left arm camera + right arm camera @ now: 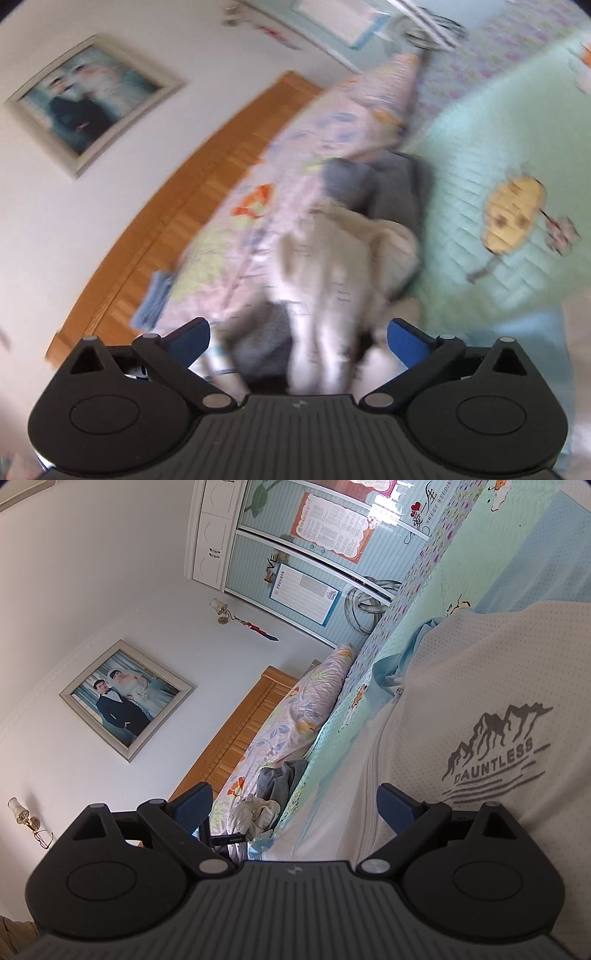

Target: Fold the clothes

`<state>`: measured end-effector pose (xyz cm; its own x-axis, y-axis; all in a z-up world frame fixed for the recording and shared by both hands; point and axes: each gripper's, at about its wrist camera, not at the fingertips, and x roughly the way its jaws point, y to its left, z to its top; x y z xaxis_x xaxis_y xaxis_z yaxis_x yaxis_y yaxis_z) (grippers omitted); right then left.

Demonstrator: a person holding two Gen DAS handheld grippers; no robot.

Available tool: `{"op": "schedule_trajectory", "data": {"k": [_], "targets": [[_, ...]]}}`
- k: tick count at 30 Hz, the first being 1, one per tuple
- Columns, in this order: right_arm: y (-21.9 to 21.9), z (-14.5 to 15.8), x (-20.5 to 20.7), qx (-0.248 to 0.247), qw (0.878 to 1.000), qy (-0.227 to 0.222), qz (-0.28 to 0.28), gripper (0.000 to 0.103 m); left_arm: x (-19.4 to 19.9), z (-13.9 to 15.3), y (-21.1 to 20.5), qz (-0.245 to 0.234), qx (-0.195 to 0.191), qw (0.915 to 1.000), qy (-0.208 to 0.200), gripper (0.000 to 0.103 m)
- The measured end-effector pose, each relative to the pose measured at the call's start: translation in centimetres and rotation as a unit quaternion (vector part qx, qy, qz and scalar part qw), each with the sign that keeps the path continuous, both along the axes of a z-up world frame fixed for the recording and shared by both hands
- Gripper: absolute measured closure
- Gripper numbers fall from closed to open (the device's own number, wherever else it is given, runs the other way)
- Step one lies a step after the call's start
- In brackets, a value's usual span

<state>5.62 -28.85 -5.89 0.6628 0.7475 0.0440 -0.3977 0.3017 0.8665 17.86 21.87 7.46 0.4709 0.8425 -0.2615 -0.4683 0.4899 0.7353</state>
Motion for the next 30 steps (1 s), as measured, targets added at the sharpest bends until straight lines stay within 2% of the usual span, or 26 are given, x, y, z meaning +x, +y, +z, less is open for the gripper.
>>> {"op": "schedule_trajectory", "data": {"k": [2, 3, 4, 6, 8, 9, 10, 11, 12, 14, 15, 16, 18, 19, 20, 22, 23, 24, 27, 29, 30], "targets": [[0.0, 0.0, 0.0, 0.0, 1.0, 0.0, 0.0, 0.008, -1.0, 2.0, -0.1, -0.023, -0.083, 0.9956, -0.037, 0.001], [-0.1, -0.1, 0.0, 0.0, 1.0, 0.0, 0.0, 0.008, -1.5, 2.5, -0.3, -0.047, -0.14, 0.988, -0.047, 0.002], [-0.1, -0.1, 0.0, 0.001, 1.0, 0.0, 0.0, 0.008, -2.1, 2.8, -0.5, -0.074, -0.201, 0.9753, -0.054, 0.002], [-0.2, -0.1, 0.0, 0.001, 1.0, 0.001, 0.0, 0.008, -2.9, 2.8, -1.1, -0.122, -0.308, 0.9419, -0.055, 0.002], [-0.2, -0.2, 0.0, 0.001, 1.0, 0.001, 0.0, 0.008, -2.9, 1.3, -1.8, -0.15, -0.378, 0.9132, -0.028, 0.002], [-0.1, -0.1, 0.0, 0.002, 1.0, 0.001, 0.0, 0.008, -2.5, -0.1, -2.2, -0.153, -0.394, 0.9063, -0.002, 0.002], [-0.2, -0.2, 0.0, 0.002, 1.0, 0.001, 0.0, 0.008, -2.1, -1.5, -2.6, -0.146, -0.396, 0.906, 0.029, 0.002], [-0.2, -0.2, -0.1, 0.002, 1.0, 0.001, 0.0, 0.008, -1.6, -3.3, -2.8, -0.122, -0.382, 0.9137, 0.066, 0.005], [-0.2, -0.2, -0.1, 0.001, 1.0, 0.0, 0.0, 0.008, -1.6, -4.5, -2.8, -0.108, -0.371, 0.9192, 0.073, 0.0], [-0.3, -0.2, -0.1, 0.001, 1.0, 0.0, 0.001, 0.008, -2.3, -4.4, -2.5, -0.098, -0.382, 0.9182, 0.041, 0.002], [-0.3, -0.2, -0.1, 0.001, 1.0, 0.0, 0.001, 0.008, -2.7, -4.1, -2.8, -0.102, -0.374, 0.9215, 0.028, 0.007], [-0.4, -0.3, -0.1, 0.001, 1.0, 0.0, 0.001, 0.008, -3.1, -3.7, -3.4, -0.11, -0.358, 0.9271, 0.018, 0.01], [-0.4, -0.2, -0.1, 0.0, 1.0, 0.0, 0.001, 0.008, -4.6, -2.8, -5.3, -0.133, -0.295, 0.9463, -0.001, 0.009], [-0.4, -0.3, -0.1, 0.0, 1.0, 0.0, 0.001, 0.008, -5.1, -2.3, -6.4, -0.143, -0.276, 0.9504, -0.007, 0.009], [-0.5, -0.3, -0.1, 0.0, 1.0, 0.001, 0.001, 0.008, -5.7, -1.7, -7.2, -0.156, -0.273, 0.9493, -0.016, 0.008], [-0.3, 0.0, 0.1, 0.0, 1.0, 0.001, 0.001, 0.008, -7.0, -0.3, -9.0, -0.186, -0.284, 0.9398, -0.034, 0.003], [-0.3, 0.0, 0.1, 0.0, 1.0, 0.001, 0.001, 0.008, -7.7, 0.0, -10.2, -0.204, -0.302, 0.9302, -0.043, 0.001], [-0.3, 0.0, 0.1, 0.001, 1.0, 0.001, 0.001, 0.007, -8.3, 0.0, -11.1, -0.222, -0.328, 0.917, -0.046, 0.001], [-0.3, 0.0, 0.2, 0.001, 1.0, 0.001, 0.001, 0.008, -9.0, -1.7, -13.4, -0.269, -0.412, 0.8702, -0.023, 0.001], [-0.3, -0.1, 0.2, 0.002, 1.0, 0.001, 0.001, 0.008, -9.2, -3.3, -14.3, -0.268, -0.446, 0.8537, -0.032, 0.001], [-0.3, 0.0, 0.2, 0.002, 1.0, 0.001, 0.001, 0.008, -9.5, -4.2, -14.6, -0.267, -0.45, 0.8509, -0.044, 0.001]]}}
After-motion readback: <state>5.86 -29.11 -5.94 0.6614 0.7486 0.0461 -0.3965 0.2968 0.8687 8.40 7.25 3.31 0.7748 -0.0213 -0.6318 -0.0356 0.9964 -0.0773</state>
